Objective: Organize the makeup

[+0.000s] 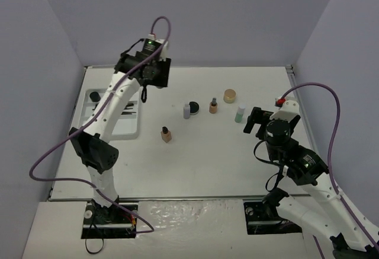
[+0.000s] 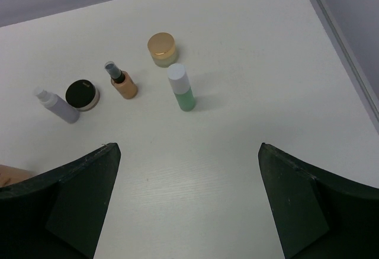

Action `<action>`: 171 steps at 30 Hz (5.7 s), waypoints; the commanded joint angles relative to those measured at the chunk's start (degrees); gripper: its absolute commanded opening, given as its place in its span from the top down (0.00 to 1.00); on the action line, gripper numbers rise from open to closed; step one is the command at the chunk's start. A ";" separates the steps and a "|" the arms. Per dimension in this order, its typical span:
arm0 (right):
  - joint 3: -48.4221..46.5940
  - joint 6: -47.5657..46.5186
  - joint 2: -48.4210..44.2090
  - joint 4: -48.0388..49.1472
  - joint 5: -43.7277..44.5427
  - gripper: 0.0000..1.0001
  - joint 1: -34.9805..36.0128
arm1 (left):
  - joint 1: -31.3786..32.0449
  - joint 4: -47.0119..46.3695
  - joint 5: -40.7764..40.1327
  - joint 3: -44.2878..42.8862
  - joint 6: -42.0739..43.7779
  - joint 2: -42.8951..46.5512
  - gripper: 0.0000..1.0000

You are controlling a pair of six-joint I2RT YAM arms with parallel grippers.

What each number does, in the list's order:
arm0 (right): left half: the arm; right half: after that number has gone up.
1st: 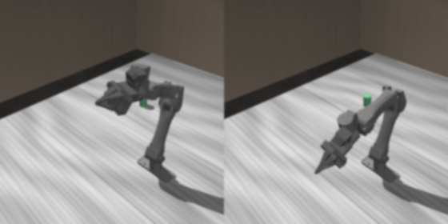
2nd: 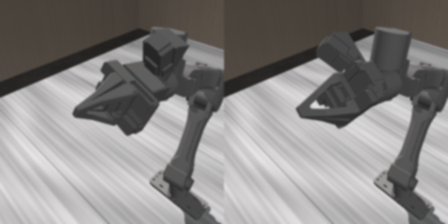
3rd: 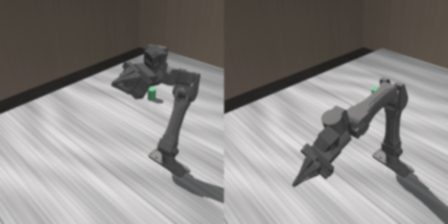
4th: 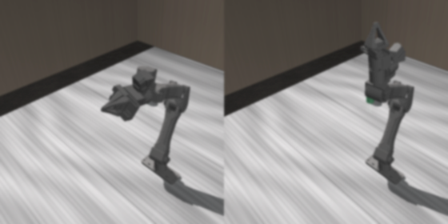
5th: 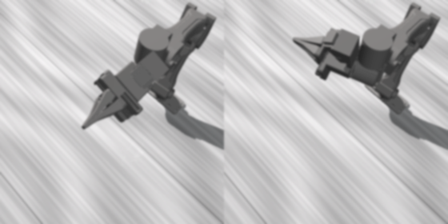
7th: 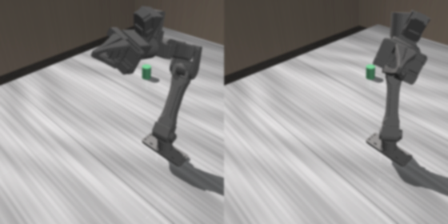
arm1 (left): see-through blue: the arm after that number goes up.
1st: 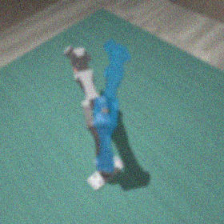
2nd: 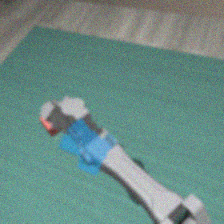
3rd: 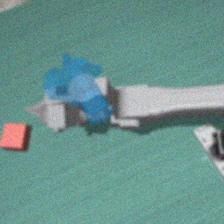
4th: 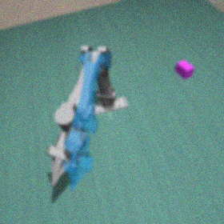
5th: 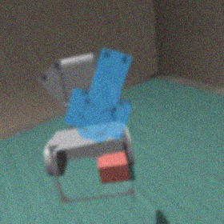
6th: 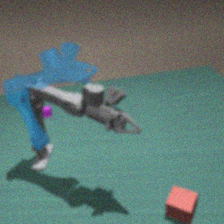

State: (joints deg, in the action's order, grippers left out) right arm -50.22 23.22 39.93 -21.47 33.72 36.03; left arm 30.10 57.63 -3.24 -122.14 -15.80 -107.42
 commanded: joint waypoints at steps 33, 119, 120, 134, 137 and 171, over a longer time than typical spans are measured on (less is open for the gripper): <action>0.26 -6.33 12.40 11.94 -19.82 0.00 0.00 | -37.34 -13.26 2.55 -11.82 6.36 -30.26 0.99; 1.09 -6.47 8.80 11.45 -23.27 0.00 0.03 | 2.37 -9.70 6.08 -17.35 3.03 -21.68 0.03; -0.34 -6.83 11.02 11.47 -23.54 0.00 0.09 | 2.22 -10.08 5.66 -16.68 2.94 -20.19 0.03; -11.84 -12.66 30.06 13.96 -25.03 0.00 -0.47 | 0.75 -6.35 7.56 -15.13 4.04 -17.35 0.03; -14.33 -14.54 33.68 14.81 -28.42 0.01 -1.68 | -0.56 -10.15 6.85 -8.43 1.81 -12.70 0.03; -51.15 -64.26 82.69 6.81 -54.46 0.09 -8.77 | -16.13 -5.14 -0.10 37.19 -4.29 42.71 0.03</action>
State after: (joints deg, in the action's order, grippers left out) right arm -97.81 -36.58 121.55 -14.48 -19.96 25.78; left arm 14.37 52.21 -2.24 -84.55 -19.59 -66.19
